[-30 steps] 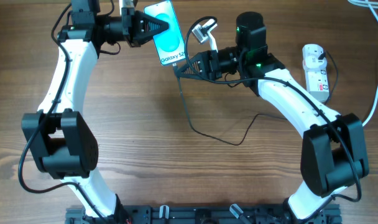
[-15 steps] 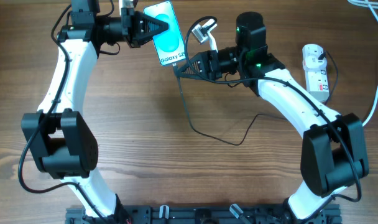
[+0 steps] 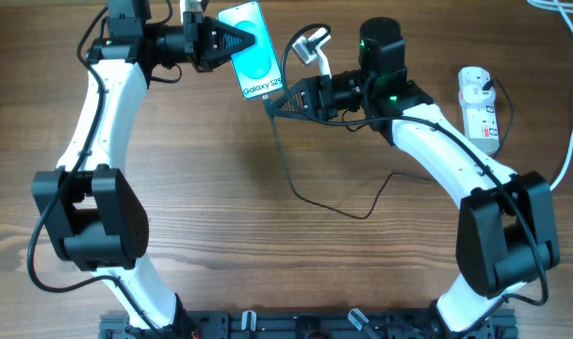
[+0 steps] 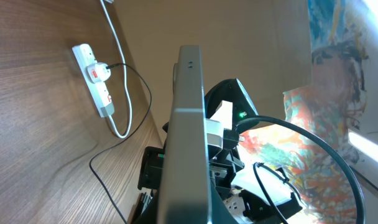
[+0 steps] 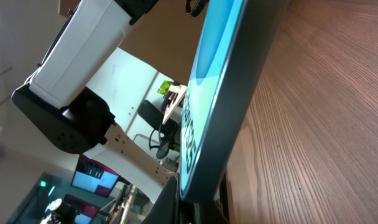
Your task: Plug charger to phone and switch on socket
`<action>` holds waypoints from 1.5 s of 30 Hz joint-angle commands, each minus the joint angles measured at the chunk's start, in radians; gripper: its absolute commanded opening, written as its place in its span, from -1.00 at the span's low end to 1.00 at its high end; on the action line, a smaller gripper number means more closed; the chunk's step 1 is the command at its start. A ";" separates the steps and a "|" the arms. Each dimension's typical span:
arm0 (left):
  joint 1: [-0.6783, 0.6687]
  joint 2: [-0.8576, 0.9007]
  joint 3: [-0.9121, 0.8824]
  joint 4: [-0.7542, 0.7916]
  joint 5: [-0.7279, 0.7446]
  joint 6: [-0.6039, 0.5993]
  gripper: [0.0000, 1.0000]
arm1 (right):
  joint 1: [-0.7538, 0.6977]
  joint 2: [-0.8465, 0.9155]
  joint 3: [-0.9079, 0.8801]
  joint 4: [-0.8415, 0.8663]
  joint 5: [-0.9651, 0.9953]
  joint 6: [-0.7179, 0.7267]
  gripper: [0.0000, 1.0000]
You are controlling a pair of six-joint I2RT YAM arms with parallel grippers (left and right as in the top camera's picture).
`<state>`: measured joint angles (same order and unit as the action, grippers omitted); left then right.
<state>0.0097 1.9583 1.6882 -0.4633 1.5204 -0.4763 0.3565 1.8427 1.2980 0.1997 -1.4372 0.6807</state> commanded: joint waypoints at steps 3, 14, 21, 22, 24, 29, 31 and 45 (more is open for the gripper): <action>0.003 -0.024 0.014 0.000 0.057 0.002 -0.92 | -0.020 0.013 0.001 0.010 0.008 0.004 -0.91; -0.039 -0.024 0.014 0.000 0.056 0.025 -0.92 | -0.024 0.013 0.001 0.055 0.008 0.044 -0.91; -0.065 -0.024 0.014 0.000 0.054 0.025 -0.92 | -0.029 0.013 0.001 0.138 0.024 0.111 -0.91; -0.065 -0.024 0.014 -0.001 0.055 0.025 -0.92 | -0.037 0.013 0.001 0.169 0.027 0.136 -0.91; -0.065 -0.024 0.014 -0.002 0.057 0.025 -0.92 | -0.056 0.013 0.001 0.233 0.027 0.195 -0.91; -0.080 -0.024 0.014 -0.004 0.057 0.025 -0.92 | -0.066 0.013 0.001 0.298 0.055 0.245 -0.91; -0.096 -0.024 0.014 -0.004 0.056 0.028 -0.92 | -0.066 0.013 0.001 0.298 0.069 0.253 -0.91; -0.091 -0.024 0.014 -0.003 0.053 0.028 -0.92 | -0.066 0.013 0.001 0.308 -0.012 0.265 -0.90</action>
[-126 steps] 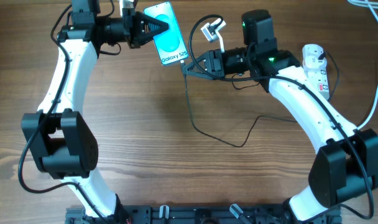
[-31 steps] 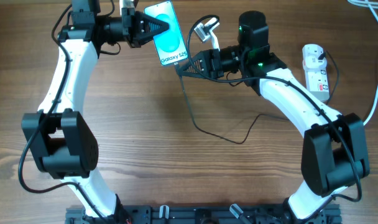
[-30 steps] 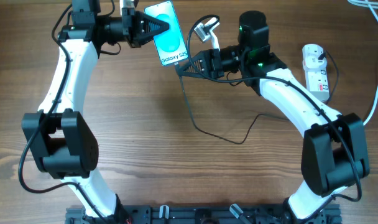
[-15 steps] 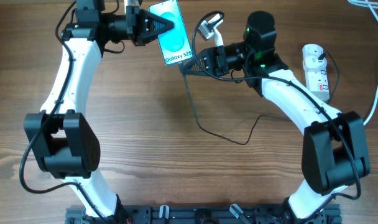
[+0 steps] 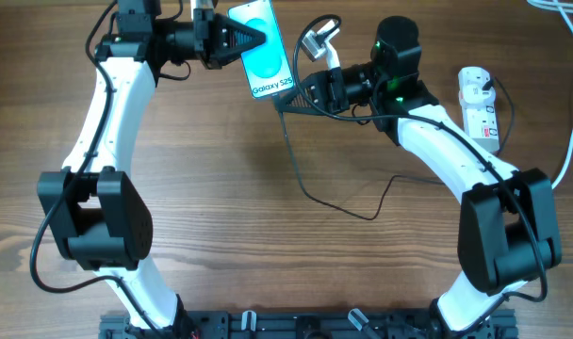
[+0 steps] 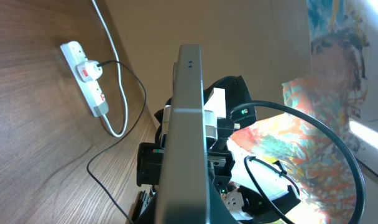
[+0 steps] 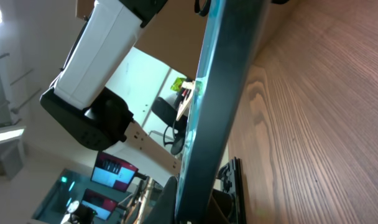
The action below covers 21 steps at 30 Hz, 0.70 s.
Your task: Plug charger to phone and switch on socket
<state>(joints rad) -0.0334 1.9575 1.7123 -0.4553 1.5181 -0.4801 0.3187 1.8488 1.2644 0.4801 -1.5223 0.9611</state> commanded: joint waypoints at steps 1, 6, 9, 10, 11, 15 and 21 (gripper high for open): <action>-0.045 -0.023 -0.010 -0.011 0.051 0.032 -0.92 | -0.028 0.006 0.035 0.027 0.041 -0.015 -0.88; -0.026 -0.023 -0.010 -0.008 0.051 0.031 -0.92 | -0.028 0.006 0.035 0.027 -0.029 -0.018 -0.77; -0.008 -0.023 -0.010 -0.008 0.051 0.031 -0.92 | -0.028 0.006 0.035 0.027 -0.065 -0.018 -0.67; -0.005 -0.023 -0.010 -0.008 0.051 0.031 -0.92 | -0.028 0.006 0.034 0.026 -0.071 -0.018 -0.64; 0.000 -0.023 -0.010 -0.008 0.044 0.031 -0.92 | -0.028 0.006 0.034 0.022 -0.076 -0.018 -0.59; 0.031 -0.023 -0.010 -0.008 0.018 0.031 -0.92 | -0.028 0.006 0.030 -0.003 -0.098 -0.023 -0.24; 0.029 -0.018 -0.010 -0.108 -0.123 0.120 -0.92 | -0.042 0.007 -0.009 -0.014 -0.055 -0.100 0.30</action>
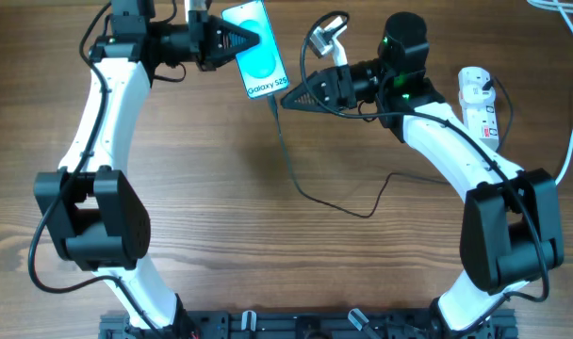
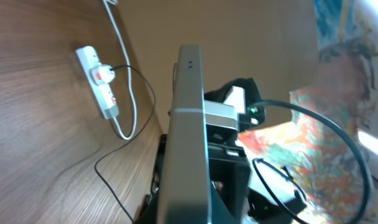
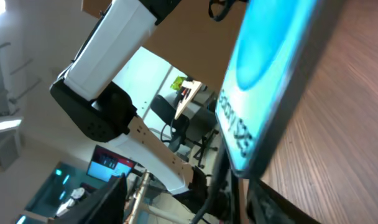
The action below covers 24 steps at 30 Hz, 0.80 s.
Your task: Plug charger to phone and switch on socket
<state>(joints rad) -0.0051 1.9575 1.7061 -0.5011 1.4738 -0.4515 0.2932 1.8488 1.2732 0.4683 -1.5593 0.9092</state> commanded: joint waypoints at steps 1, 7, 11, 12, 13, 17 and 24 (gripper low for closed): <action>0.001 -0.013 -0.004 -0.154 -0.139 0.157 -0.92 | -0.026 0.008 -0.029 -0.016 -0.005 -0.068 0.33; 0.001 0.022 -0.005 -0.448 -0.307 0.388 -0.92 | -0.078 0.008 -0.052 -0.045 0.066 -0.068 0.64; -0.037 0.023 -0.005 -0.511 -0.509 0.422 -0.92 | -0.078 0.007 -0.051 -0.126 0.179 -0.072 0.90; -0.052 0.023 -0.005 -0.515 -0.540 0.422 -0.92 | -0.077 0.006 -0.051 -0.144 0.200 -0.073 0.98; -0.071 0.023 -0.005 -0.519 -0.556 0.422 -0.92 | -0.073 0.006 -0.051 -0.163 0.218 -0.078 0.98; -0.127 0.040 -0.005 -0.529 -0.597 0.422 -0.92 | -0.061 -0.042 -0.050 -0.407 0.401 -0.232 0.98; -0.134 0.164 -0.005 -0.537 -0.592 0.422 -0.92 | -0.061 -0.385 -0.047 -0.935 1.035 -0.439 0.99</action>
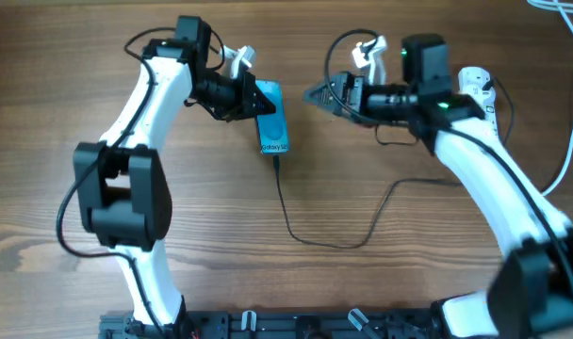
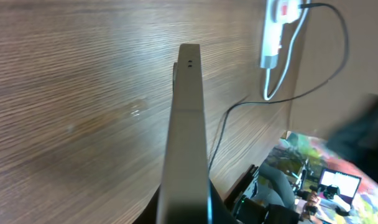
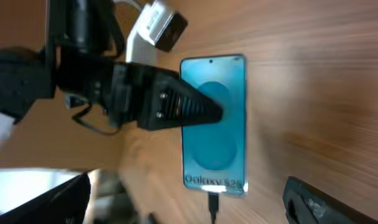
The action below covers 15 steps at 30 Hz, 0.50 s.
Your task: Plug charger to phone and switch on socket
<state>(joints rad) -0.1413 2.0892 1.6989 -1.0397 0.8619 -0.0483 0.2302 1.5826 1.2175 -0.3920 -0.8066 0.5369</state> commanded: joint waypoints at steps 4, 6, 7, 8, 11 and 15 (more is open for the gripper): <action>0.003 0.060 0.003 0.038 0.019 0.010 -0.92 | 0.002 -0.213 0.009 -0.209 0.413 -0.074 0.99; 0.003 0.072 0.003 0.070 0.015 0.010 -0.92 | 0.002 -0.214 0.009 -0.246 0.416 -0.072 0.99; 0.003 0.082 0.003 0.086 0.007 0.003 -0.92 | 0.002 -0.212 0.009 -0.256 0.419 -0.072 0.99; 0.003 0.101 0.003 0.102 -0.008 -0.017 -0.92 | 0.002 -0.212 0.009 -0.261 0.418 -0.068 0.99; 0.003 0.132 0.003 0.118 -0.008 -0.029 -0.92 | 0.002 -0.212 0.009 -0.262 0.418 -0.063 0.99; 0.004 0.137 0.003 0.159 -0.042 -0.072 -0.92 | 0.002 -0.212 0.006 -0.276 0.418 -0.064 0.99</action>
<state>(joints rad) -0.1413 2.2246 1.6989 -0.9016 0.8326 -0.0761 0.2302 1.3708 1.2198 -0.6659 -0.4065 0.4808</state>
